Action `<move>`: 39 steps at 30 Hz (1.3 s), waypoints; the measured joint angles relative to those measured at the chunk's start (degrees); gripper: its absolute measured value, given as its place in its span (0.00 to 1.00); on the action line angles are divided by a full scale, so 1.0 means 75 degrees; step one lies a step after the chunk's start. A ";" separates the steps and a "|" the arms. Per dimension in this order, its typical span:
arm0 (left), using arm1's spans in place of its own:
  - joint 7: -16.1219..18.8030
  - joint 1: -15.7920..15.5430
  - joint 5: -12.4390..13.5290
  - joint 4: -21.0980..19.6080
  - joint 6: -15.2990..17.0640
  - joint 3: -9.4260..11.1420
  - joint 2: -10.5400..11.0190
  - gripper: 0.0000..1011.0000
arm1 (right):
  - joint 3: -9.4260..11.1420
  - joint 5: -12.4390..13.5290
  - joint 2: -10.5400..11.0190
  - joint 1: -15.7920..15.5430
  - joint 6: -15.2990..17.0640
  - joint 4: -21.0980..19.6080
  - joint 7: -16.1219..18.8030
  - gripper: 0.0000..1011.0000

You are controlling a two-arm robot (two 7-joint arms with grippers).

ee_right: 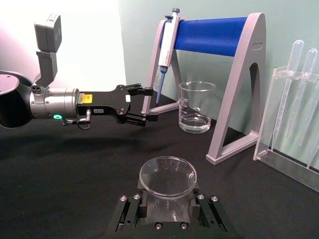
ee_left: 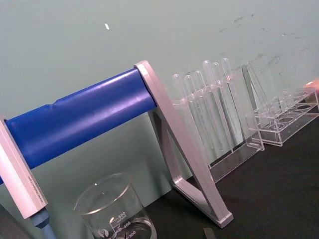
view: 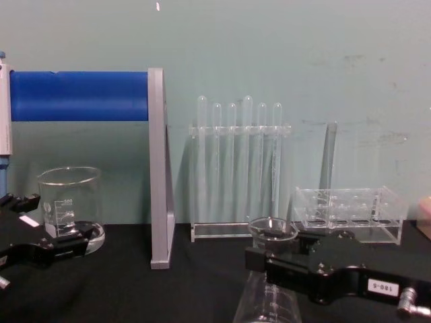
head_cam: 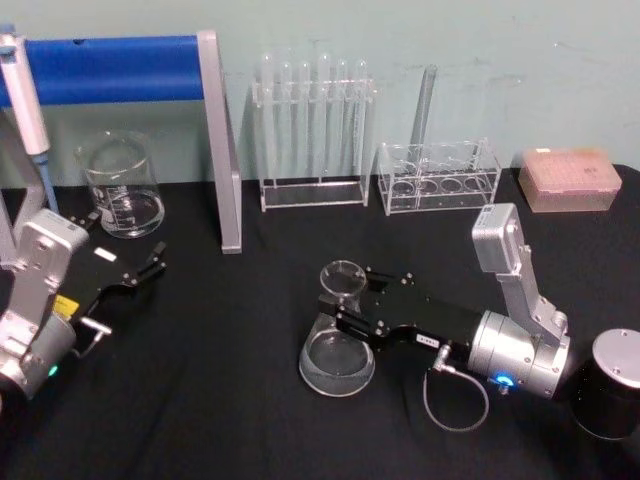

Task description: Grasp the erlenmeyer flask with one hand, shake it three times, then place it back.

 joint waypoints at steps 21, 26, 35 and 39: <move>0.0000 0.0000 0.0000 0.0000 0.0000 0.0000 0.0000 0.99 | 0.0006 -0.0010 0.0001 -0.0010 0.0005 0.0000 0.0007 0.45; 0.0000 0.0000 0.0000 0.0000 0.0000 0.0000 0.0000 0.99 | 0.0003 -0.0020 0.0001 -0.0015 0.0017 0.0004 0.0013 0.46; 0.0000 0.0000 0.0000 0.0000 0.0000 0.0000 0.0000 0.99 | 0.0001 -0.0040 0.0001 -0.0018 0.0037 0.0013 0.0012 0.73; 0.0000 0.0000 0.0000 0.0000 0.0000 0.0000 0.0000 0.99 | 0.0003 -0.0036 0.0001 -0.0017 0.0030 0.0011 0.0013 0.86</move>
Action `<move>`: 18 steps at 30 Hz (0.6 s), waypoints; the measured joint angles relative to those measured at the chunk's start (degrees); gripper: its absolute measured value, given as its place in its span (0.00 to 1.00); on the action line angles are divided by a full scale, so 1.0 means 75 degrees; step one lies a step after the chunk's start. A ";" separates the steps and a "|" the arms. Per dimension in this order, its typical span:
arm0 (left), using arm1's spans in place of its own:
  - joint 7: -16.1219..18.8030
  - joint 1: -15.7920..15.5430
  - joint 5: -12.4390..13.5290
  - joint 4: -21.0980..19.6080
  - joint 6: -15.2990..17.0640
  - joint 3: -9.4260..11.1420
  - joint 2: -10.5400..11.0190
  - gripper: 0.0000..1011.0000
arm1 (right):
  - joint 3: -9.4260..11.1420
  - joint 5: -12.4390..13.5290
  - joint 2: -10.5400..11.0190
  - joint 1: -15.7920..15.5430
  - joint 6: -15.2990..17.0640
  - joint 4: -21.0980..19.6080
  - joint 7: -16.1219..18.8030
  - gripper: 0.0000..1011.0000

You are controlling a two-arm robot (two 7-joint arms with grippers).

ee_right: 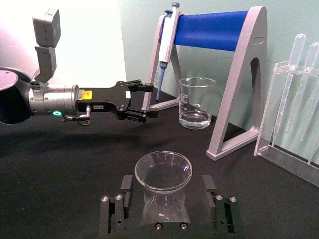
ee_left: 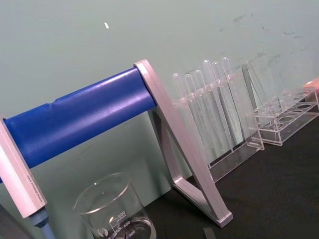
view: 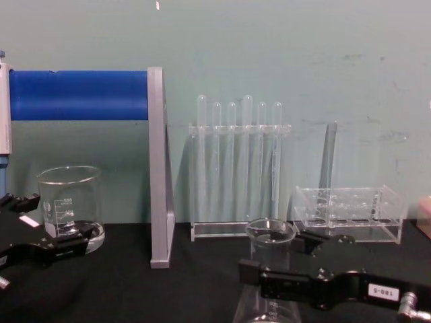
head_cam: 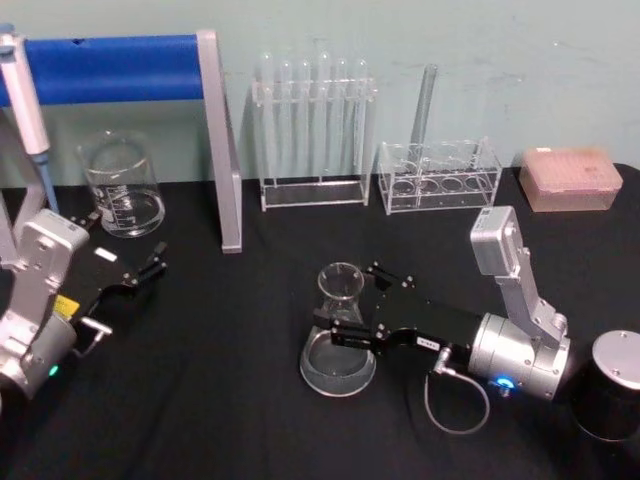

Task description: Grasp the erlenmeyer flask with one hand, shake it three times, then place it back.

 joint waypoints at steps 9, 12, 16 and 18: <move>0.0000 0.0000 0.0000 -0.0001 0.0000 0.0000 0.0000 0.99 | 0.0002 0.0005 0.0000 0.0003 -0.0008 -0.0007 0.0000 0.99; 0.0000 0.0000 0.0000 0.0000 0.0000 0.0000 0.0000 0.99 | 0.0003 0.0007 0.0000 0.0003 -0.0009 -0.0008 0.0000 0.99; 0.0000 0.0000 -0.0001 0.0000 -0.0001 0.0000 0.0000 0.99 | 0.0003 0.0010 0.0000 0.0003 -0.0012 -0.0011 0.0000 0.99; 0.0000 0.0000 0.0000 0.0000 0.0000 0.0000 0.0000 0.99 | 0.0003 0.0010 0.0000 0.0004 -0.0012 -0.0011 0.0000 0.99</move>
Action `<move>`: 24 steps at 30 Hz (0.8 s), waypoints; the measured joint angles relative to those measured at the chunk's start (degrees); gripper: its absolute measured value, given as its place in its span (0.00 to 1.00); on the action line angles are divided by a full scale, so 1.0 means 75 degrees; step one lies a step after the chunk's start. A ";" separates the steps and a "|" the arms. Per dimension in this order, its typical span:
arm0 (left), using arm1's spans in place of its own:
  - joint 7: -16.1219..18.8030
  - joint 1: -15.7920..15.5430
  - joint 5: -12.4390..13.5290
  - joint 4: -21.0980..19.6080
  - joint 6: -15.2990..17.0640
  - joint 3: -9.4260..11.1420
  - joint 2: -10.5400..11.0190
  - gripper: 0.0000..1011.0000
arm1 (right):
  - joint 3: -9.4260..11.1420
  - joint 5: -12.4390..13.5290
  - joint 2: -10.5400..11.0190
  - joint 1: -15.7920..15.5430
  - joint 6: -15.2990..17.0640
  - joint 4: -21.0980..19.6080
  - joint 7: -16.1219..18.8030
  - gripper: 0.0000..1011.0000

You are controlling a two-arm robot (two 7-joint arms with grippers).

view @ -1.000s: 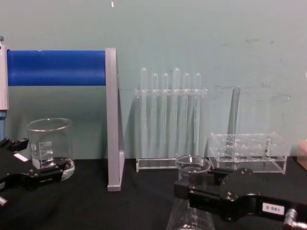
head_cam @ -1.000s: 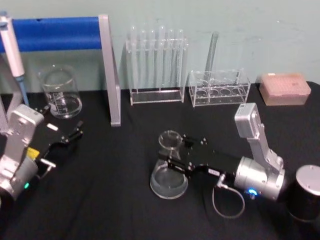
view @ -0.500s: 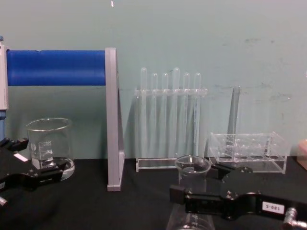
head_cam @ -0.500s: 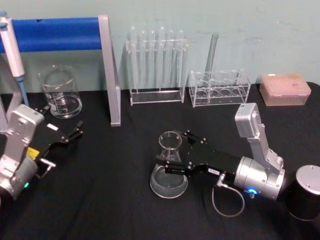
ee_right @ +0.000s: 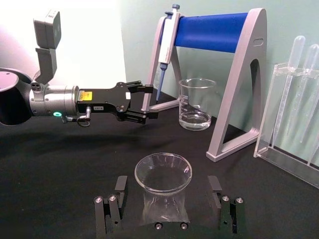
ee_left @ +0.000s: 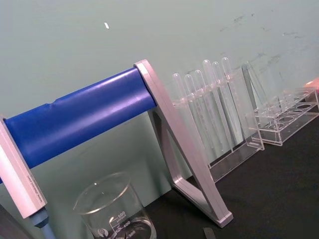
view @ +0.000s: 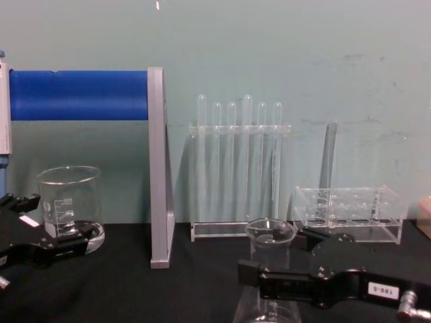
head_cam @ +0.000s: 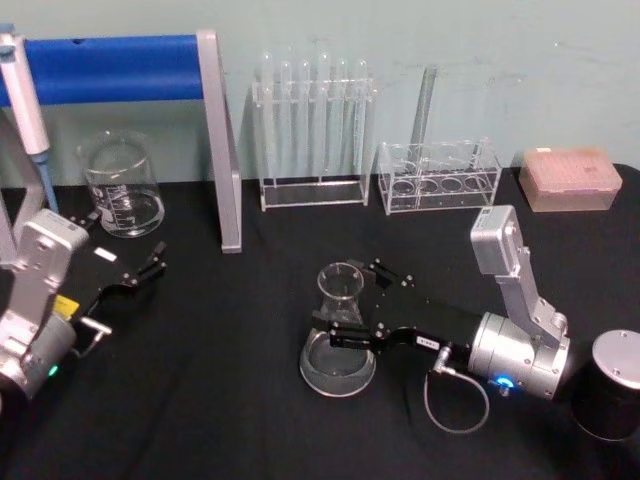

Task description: Grasp the erlenmeyer flask with one hand, shake it three times, then place it back.

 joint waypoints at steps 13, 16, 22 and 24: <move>0.0000 0.0000 0.0000 0.0000 0.0000 0.0000 0.0000 0.99 | -0.0059 -0.0013 0.0076 -0.0017 0.0004 -0.0104 0.0036 0.99; 0.0000 0.0000 0.0000 0.0000 0.0000 0.0000 0.0000 0.99 | -0.0063 -0.0013 0.0133 -0.0063 0.0021 -0.0187 0.0038 0.99; 0.0000 0.0000 0.0000 0.0000 0.0000 0.0000 0.0000 0.99 | -0.0038 -0.0011 0.0294 -0.0230 0.0042 -0.0411 -0.0003 0.99; 0.0000 0.0000 0.0000 0.0000 0.0000 0.0000 0.0000 0.99 | -0.0002 -0.0011 0.0379 -0.0339 0.0044 -0.0526 -0.0058 0.99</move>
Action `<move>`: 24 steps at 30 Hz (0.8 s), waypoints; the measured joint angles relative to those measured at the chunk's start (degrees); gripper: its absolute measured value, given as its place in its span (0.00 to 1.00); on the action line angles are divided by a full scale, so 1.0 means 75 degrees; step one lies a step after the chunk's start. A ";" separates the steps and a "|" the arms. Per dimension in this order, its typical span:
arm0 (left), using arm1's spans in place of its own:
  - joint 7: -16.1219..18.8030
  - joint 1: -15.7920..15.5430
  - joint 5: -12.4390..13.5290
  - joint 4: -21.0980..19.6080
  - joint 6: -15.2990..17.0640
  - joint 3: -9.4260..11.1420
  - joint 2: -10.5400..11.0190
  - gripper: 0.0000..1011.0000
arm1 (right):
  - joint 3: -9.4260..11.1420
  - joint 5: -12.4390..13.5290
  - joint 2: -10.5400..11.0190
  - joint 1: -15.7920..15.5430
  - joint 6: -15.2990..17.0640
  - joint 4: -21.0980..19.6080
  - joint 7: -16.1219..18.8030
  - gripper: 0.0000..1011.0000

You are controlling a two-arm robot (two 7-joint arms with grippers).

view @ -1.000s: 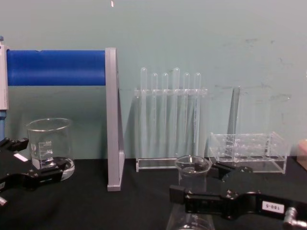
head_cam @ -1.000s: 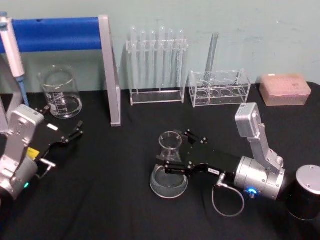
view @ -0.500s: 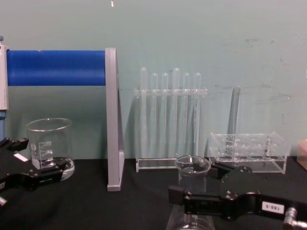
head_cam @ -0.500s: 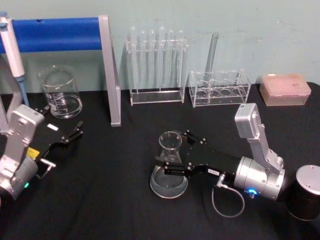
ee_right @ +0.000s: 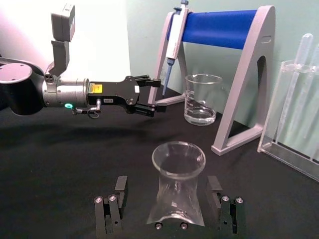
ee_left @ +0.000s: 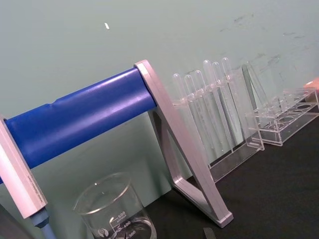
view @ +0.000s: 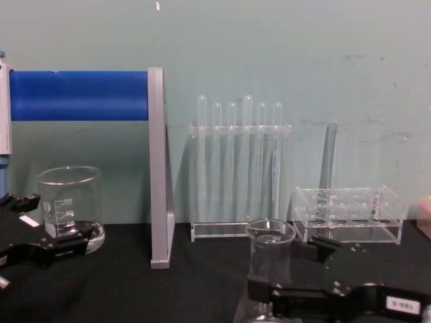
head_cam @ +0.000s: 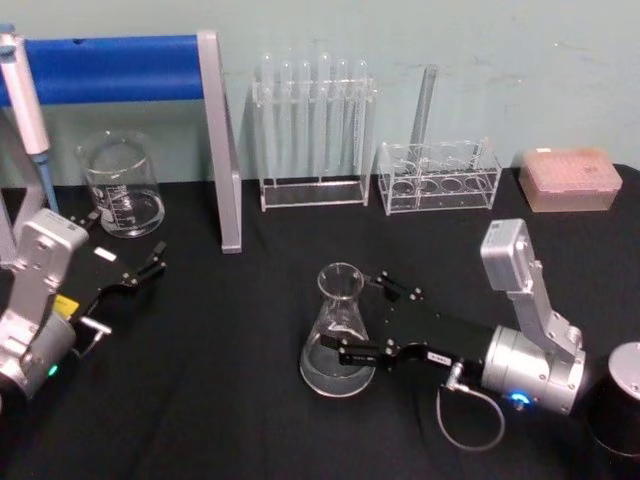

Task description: Grasp the erlenmeyer flask with one hand, shake it three times, then place it back.

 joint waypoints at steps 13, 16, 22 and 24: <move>0.0000 0.0000 0.0000 0.0000 0.0000 0.0000 0.0000 0.99 | 0.0588 0.0142 0.0584 -0.0917 0.0013 -0.0803 -0.0515 0.99; 0.0000 0.0000 0.0000 0.0000 0.0000 0.0000 0.0000 0.99 | 0.0754 0.0174 0.0648 -0.1065 -0.0026 -0.0917 -0.0638 0.99; 0.0000 0.0000 0.0000 0.0000 0.0000 0.0000 -0.0001 0.99 | 0.1237 0.0179 0.0667 -0.1300 -0.0163 -0.1063 -0.1102 0.99; 0.0000 0.0000 0.0000 0.0000 0.0000 0.0000 0.0000 0.99 | 0.1419 0.0104 0.0597 -0.1315 -0.0194 -0.1057 -0.1355 0.99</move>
